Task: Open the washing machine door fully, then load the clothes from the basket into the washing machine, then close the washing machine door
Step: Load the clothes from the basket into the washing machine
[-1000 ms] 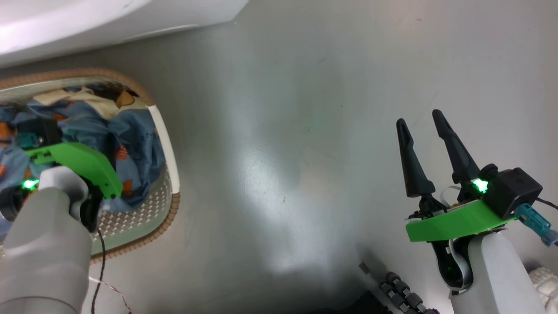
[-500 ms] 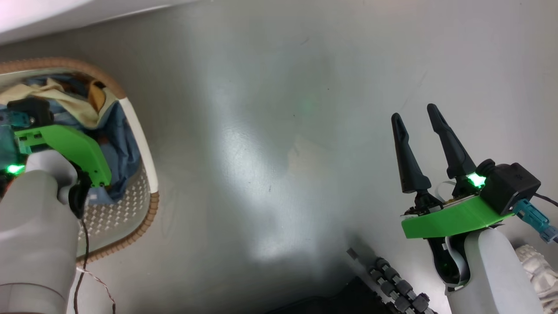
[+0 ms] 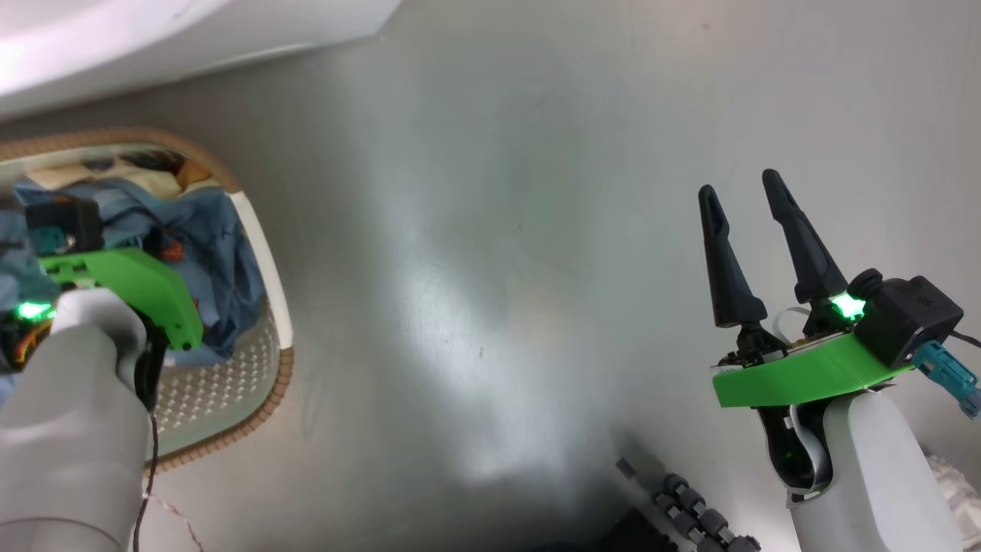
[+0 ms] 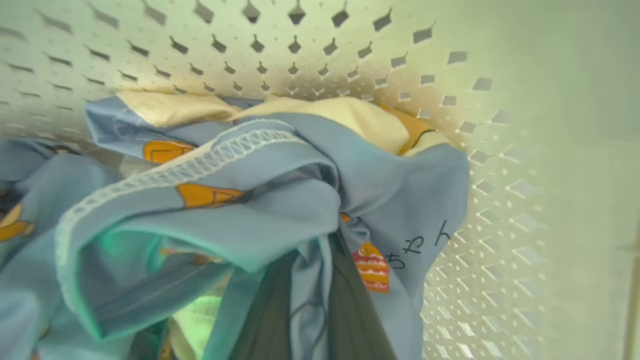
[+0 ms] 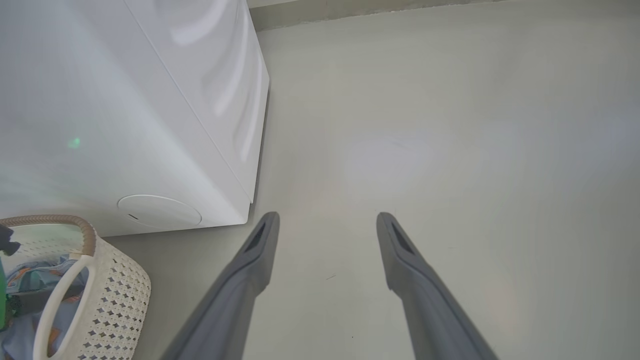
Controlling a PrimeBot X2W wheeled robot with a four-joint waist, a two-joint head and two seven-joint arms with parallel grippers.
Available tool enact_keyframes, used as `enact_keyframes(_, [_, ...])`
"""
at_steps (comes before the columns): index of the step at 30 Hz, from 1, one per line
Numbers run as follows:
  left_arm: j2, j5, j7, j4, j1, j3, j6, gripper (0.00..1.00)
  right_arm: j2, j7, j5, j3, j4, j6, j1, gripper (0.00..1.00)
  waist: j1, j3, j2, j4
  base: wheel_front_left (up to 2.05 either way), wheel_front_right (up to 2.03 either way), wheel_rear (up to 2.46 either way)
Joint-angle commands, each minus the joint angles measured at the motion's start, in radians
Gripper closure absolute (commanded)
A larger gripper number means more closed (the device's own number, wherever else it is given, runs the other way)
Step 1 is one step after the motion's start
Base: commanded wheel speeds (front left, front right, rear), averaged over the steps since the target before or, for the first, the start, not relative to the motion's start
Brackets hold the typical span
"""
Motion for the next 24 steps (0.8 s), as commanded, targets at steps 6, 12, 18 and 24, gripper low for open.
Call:
enact_keyframes(6, [0.019, -0.009, -0.123, -0.025, 0.103, 0.010, -0.002, 1.00, 0.000, -0.005, -0.010, 0.012, -0.008, 0.002, 0.036, 0.00, 0.0000, -0.119, 0.0000, 0.038, 0.00, 0.00, 0.00])
enact_keyframes(12, [-0.001, -0.025, -0.186, -0.054, 0.169, 0.014, -0.004, 1.00, 0.000, -0.005, -0.026, 0.008, 0.003, 0.002, 0.045, 0.00, 0.0000, -0.214, 0.0000, 0.064, 0.00, 0.00, 0.00])
enact_keyframes(18, [-0.017, -0.040, -0.202, -0.118, 0.236, 0.028, -0.003, 1.00, 0.000, -0.005, -0.037, 0.004, 0.011, 0.002, 0.065, 0.00, 0.0000, -0.297, 0.0000, 0.086, 0.00, 0.00, 0.00])
enact_keyframes(24, [-0.019, -0.033, -0.204, -0.307, 0.355, 0.054, 0.013, 1.00, 0.000, -0.005, -0.047, -0.005, 0.026, 0.002, 0.097, 0.00, 0.0000, -0.391, 0.0000, 0.112, 0.00, 0.00, 0.00])
